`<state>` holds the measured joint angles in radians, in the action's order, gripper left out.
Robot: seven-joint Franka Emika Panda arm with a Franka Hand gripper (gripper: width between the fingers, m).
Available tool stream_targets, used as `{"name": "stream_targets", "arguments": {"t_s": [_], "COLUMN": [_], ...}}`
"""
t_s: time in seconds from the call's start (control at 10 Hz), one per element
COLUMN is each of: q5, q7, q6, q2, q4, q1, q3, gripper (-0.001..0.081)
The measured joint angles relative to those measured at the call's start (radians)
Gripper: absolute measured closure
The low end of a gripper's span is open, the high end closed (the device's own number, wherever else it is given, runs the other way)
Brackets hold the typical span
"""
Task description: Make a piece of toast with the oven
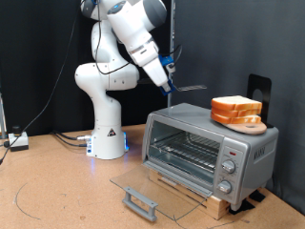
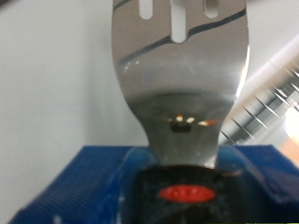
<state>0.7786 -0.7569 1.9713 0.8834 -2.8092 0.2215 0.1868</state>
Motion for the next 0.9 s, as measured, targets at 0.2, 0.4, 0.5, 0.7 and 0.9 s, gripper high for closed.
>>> {"name": "stream_targets", "arguments": {"t_s": [0.2,0.4,0.5,0.7,0.9], "q5": [-0.044,-0.065,-0.067,-0.075,-0.088], "q7": [-0.005,-0.055,-0.081,-0.091,-0.102], "q6": [0.059,0.100,0.109,0.110,0.110], "q2": [-0.039,-0.088,-0.117,-0.192,-0.189], "q4": [0.004,0.015,0.025,0.061,0.052], "q1": [0.067,0.113,0.130,0.159,0.157], "q3": [-0.001,-0.019,-0.038,-0.064,-0.052], "gripper": [0.0411,0.0411,0.0411,0.0411,0.0411]}}
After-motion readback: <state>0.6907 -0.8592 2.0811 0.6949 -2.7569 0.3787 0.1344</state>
